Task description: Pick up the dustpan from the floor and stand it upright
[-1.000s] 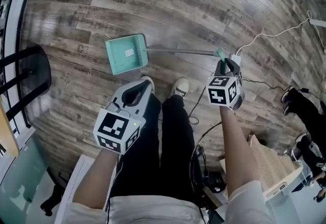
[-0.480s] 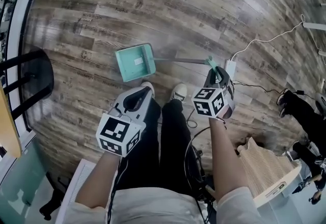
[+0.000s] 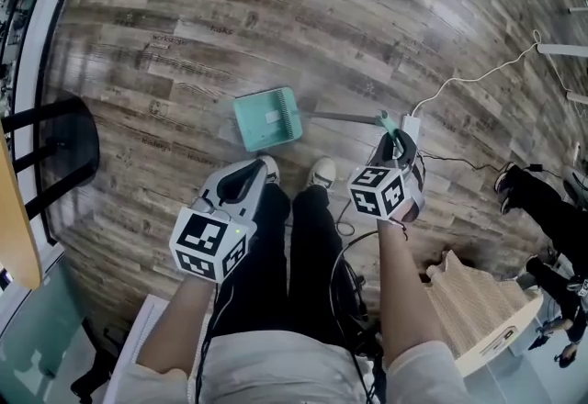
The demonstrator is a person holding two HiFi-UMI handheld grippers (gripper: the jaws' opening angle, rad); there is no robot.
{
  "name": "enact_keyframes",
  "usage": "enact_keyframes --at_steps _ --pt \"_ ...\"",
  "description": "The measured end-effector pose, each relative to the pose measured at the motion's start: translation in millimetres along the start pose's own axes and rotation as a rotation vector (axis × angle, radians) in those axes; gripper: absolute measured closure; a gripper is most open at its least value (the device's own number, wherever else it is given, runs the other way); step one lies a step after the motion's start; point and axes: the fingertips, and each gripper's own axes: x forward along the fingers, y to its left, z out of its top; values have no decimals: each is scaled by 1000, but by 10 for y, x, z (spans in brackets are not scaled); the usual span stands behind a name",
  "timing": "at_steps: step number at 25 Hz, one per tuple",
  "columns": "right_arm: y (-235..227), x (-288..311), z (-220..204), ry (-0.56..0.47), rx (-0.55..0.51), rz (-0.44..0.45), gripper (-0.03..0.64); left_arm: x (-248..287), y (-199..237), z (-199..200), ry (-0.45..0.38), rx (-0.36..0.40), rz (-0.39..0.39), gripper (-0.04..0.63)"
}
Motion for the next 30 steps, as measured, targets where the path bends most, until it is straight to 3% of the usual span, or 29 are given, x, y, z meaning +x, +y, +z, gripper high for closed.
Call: enact_keyframes --at_steps 11,19,25,30 --pt "-79 -252 -59 41 -3 -44 528 -146 -32 61 -8 6 -13 565" --pt "132 -426 121 13 -40 -41 522 -200 -90 68 -14 15 -31 565" --pt "290 -533 221 -7 -31 11 520 -222 -246 43 -6 25 -43 565" --pt "350 -547 210 29 30 130 475 -315 -419 122 -10 51 -61 565"
